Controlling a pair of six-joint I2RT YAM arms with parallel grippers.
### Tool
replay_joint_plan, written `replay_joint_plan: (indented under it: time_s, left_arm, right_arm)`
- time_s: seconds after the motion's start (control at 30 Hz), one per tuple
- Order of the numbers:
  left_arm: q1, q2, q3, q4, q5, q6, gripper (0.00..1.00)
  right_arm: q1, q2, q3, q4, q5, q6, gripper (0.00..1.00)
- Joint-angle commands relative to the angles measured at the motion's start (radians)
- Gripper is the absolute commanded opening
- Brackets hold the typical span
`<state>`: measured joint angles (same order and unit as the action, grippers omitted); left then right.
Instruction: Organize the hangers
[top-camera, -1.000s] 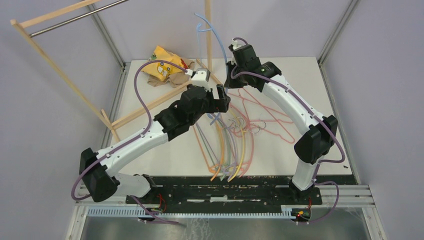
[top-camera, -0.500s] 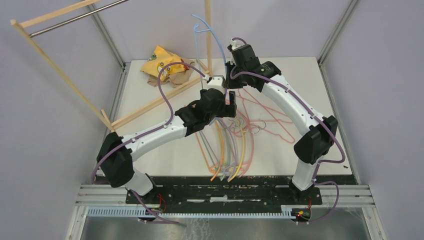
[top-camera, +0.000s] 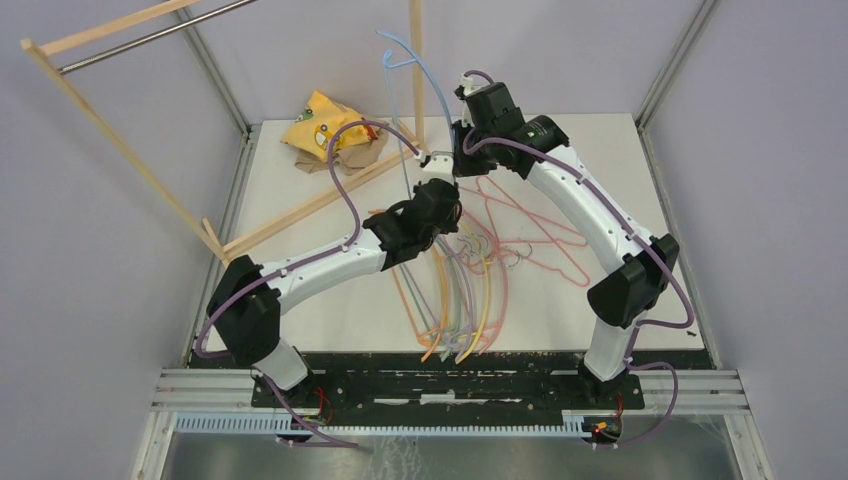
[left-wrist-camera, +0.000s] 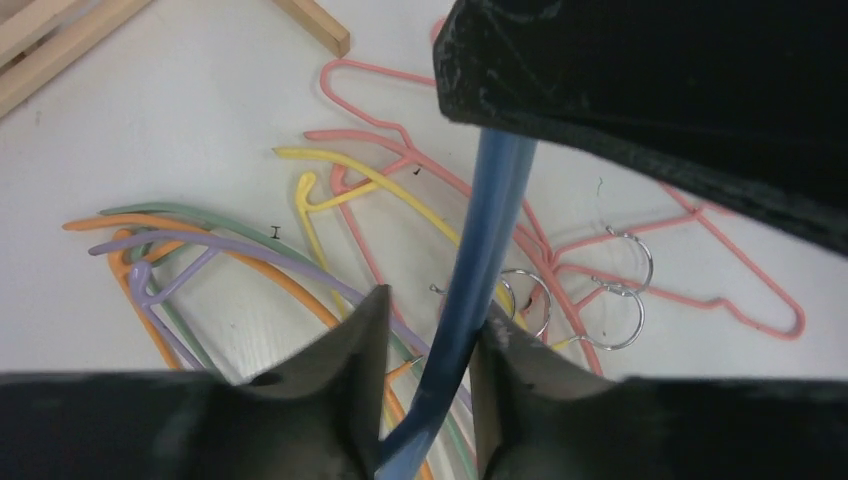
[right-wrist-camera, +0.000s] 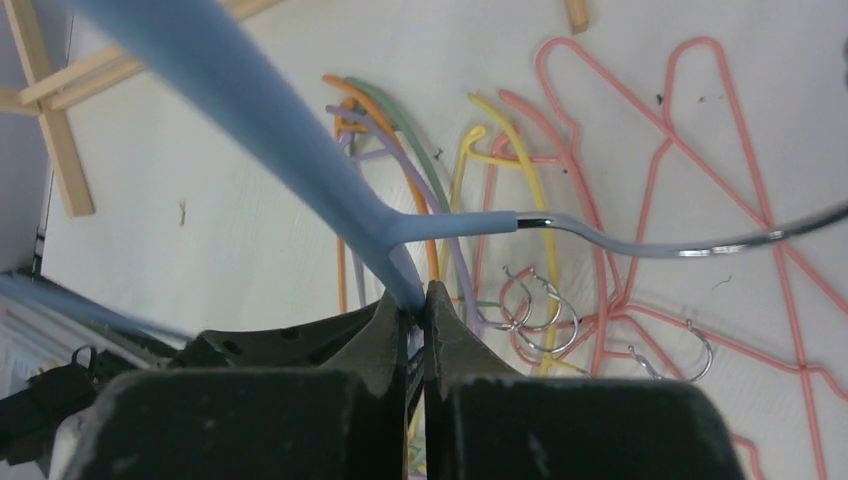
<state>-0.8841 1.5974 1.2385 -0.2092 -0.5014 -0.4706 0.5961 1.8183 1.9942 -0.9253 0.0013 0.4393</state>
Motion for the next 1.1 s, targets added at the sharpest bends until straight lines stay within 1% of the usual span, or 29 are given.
replay_joint_plan:
  time_s: [0.0, 0.03, 0.1, 0.2, 0.23, 0.27, 0.33, 0.37, 0.4, 0.43, 0.47, 0.53, 0.63, 0.77, 0.93, 1.07]
  left_arm:
    - [0.0, 0.032, -0.021, -0.053, -0.069, 0.057, 0.25]
    - [0.0, 0.038, -0.019, -0.061, -0.069, 0.055, 0.17]
    - [0.0, 0.053, -0.015, -0.075, -0.069, 0.056, 0.04]
    - [0.002, 0.065, -0.009, -0.088, -0.063, 0.064, 0.03]
    - [0.003, 0.059, -0.014, -0.086, -0.06, 0.064, 0.03]
    - [0.008, 0.049, -0.024, -0.08, -0.053, 0.059, 0.03]
    - [0.03, 0.013, -0.056, -0.051, -0.018, 0.042, 0.03]
    - [0.045, -0.008, -0.073, -0.042, 0.007, 0.026, 0.03]
    - [0.064, -0.027, -0.091, -0.034, 0.029, 0.009, 0.03]
    - [0.082, -0.043, -0.106, -0.028, 0.049, -0.006, 0.03]
    - [0.099, -0.06, -0.123, -0.025, 0.064, -0.022, 0.03]
    - [0.126, -0.091, -0.151, -0.013, 0.091, -0.037, 0.03]
    - [0.16, -0.158, -0.186, 0.066, 0.171, -0.04, 0.03]
    - [0.248, -0.246, -0.19, 0.193, 0.319, -0.095, 0.03]
    - [0.383, -0.292, -0.161, 0.41, 0.539, -0.214, 0.03]
    - [0.455, -0.263, -0.114, 0.587, 0.663, -0.311, 0.03]
  right_arm:
    - [0.006, -0.046, 0.083, 0.039, -0.046, 0.029, 0.01]
    - [0.006, -0.048, 0.085, 0.038, -0.045, 0.029, 0.01]
    - [0.006, -0.051, 0.09, 0.035, -0.044, 0.026, 0.01]
    - [0.005, -0.058, 0.095, 0.028, -0.046, 0.026, 0.01]
    - [0.005, -0.062, 0.096, 0.019, -0.043, 0.02, 0.04]
    - [0.005, -0.068, 0.096, 0.005, -0.03, 0.013, 0.14]
    - [0.004, -0.098, 0.072, -0.022, 0.014, -0.012, 0.46]
    - [0.005, -0.119, 0.05, -0.031, 0.046, -0.027, 0.57]
    - [0.004, -0.149, 0.02, -0.037, 0.09, -0.042, 0.62]
    - [0.002, -0.18, -0.014, -0.039, 0.135, -0.055, 0.76]
    - [0.001, -0.213, -0.05, -0.036, 0.189, -0.067, 0.85]
    - [-0.006, -0.287, -0.13, -0.002, 0.268, -0.097, 0.95]
    - [-0.017, -0.388, -0.234, 0.06, 0.371, -0.125, 0.98]
    - [-0.031, -0.426, -0.282, 0.06, 0.487, -0.122, 0.99]
    - [-0.05, -0.414, -0.308, 0.041, 0.518, -0.123, 1.0]
    - [-0.059, -0.403, -0.312, 0.041, 0.514, -0.121, 1.0]
